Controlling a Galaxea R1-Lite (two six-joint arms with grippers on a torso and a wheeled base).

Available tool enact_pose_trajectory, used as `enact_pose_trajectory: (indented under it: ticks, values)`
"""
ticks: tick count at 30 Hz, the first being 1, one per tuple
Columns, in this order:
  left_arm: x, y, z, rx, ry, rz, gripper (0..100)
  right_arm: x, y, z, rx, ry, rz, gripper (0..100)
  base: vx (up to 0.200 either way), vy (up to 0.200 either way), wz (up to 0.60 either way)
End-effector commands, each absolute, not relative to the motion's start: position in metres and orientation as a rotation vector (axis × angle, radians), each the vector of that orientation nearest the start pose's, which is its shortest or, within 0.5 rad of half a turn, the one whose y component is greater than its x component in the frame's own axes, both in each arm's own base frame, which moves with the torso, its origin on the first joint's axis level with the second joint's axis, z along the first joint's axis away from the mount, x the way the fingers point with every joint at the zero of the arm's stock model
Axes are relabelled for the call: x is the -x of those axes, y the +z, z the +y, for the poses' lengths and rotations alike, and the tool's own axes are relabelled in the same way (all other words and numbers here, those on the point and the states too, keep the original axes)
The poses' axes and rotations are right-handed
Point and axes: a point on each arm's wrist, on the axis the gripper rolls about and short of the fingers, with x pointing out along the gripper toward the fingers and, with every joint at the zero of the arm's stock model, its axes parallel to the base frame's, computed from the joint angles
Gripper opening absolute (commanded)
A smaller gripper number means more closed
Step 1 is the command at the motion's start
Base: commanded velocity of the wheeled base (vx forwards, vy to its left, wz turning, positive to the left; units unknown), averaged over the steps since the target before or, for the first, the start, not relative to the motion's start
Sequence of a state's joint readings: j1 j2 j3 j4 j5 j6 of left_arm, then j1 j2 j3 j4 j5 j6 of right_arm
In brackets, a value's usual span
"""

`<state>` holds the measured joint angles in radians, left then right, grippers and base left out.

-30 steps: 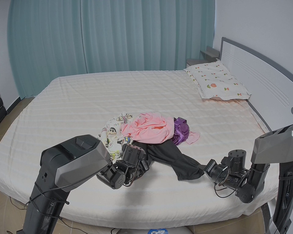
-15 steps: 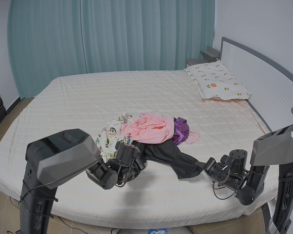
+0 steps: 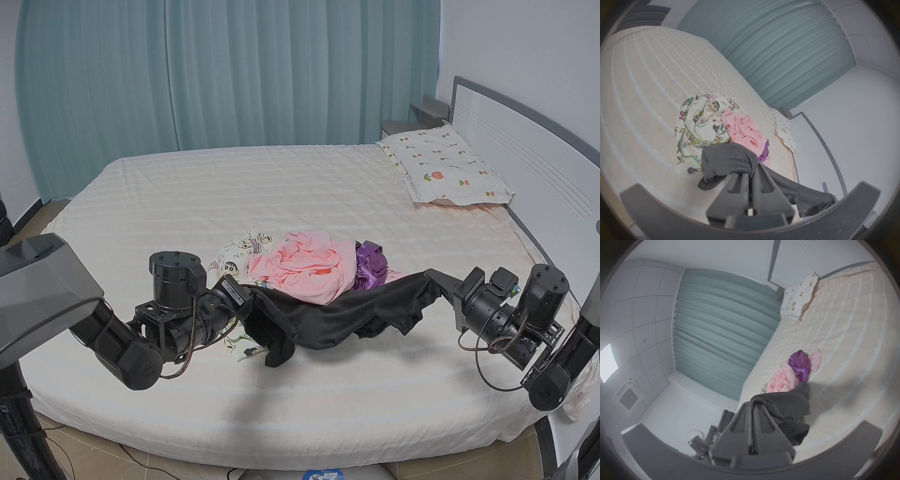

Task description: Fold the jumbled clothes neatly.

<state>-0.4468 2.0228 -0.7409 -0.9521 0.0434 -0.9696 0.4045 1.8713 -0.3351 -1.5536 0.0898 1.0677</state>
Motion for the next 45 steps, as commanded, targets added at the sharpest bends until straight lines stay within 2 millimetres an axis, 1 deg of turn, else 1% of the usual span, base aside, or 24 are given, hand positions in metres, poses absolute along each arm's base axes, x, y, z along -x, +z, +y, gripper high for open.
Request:
enact_pose_trajectory:
  ticks: [1,2,4,7,13,16,18,22,25,29,32,35,41,45]
  values:
    - [-0.313,0.091,-0.15,0.872,-0.217,0.49,0,-0.245,0.086,0.122,-1.017,0.435,0.373,0,0.0,0.0,0.0]
    - [-0.315,0.081,-0.151,0.865,-0.203,0.514,0,-0.248,0.076,0.122,-1.011,0.407,0.404,0,0.0,0.0,0.0]
    - [-0.316,0.075,-0.152,0.877,-0.192,0.53,0,-0.251,0.069,0.12,-1.008,0.384,0.42,0,0.0,0.0,0.0]
    - [-0.316,0.077,-0.151,0.918,-0.181,0.534,0,-0.25,0.07,0.117,-1.015,0.377,0.421,0,0.0,0.0,0.0]
    - [-0.315,0.073,-0.151,0.914,-0.175,0.544,0,-0.249,0.068,0.117,-1.01,0.374,0.43,0,0.0,0.0,0.0]
    - [-0.311,0.062,-0.149,0.917,-0.146,0.584,0,-0.249,0.067,0.117,-1.009,0.371,0.434,0,0.0,0.0,0.0]
    - [-0.311,0.058,-0.149,0.927,-0.137,0.595,0,-0.249,0.066,0.117,-1.007,0.37,0.437,0,0.0,0.0,0.0]
    - [-0.311,0.058,-0.149,0.922,-0.138,0.592,0,-0.249,0.066,0.117,-1.007,0.368,0.436,0,0.0,0.0,0.0]
    - [-0.31,0.053,-0.152,0.901,-0.13,0.596,0,-0.249,0.064,0.117,-1.006,0.366,0.44,0,0.0,0.0,0.0]
    - [-0.31,0.055,-0.154,0.896,-0.124,0.585,0,-0.249,0.065,0.117,-1.006,0.367,0.441,0,0.0,0.0,0.0]
    - [-0.306,0.055,-0.158,0.888,-0.124,0.585,0,-0.249,0.065,0.117,-1.004,0.367,0.441,0,0.0,0.0,0.0]
    - [-0.301,0.052,-0.158,0.882,-0.125,0.606,0,-0.249,0.065,0.117,-1.005,0.367,0.438,0,0.0,0.0,0.0]
    - [-0.301,0.052,-0.16,0.883,-0.131,0.61,0,-0.248,0.066,0.118,-1.004,0.369,0.438,0,0.0,0.0,0.0]
    - [-0.301,0.052,-0.16,0.883,-0.131,0.61,0,-0.248,0.066,0.118,-1.004,0.368,0.437,0,-0.2,0.0,0.0]
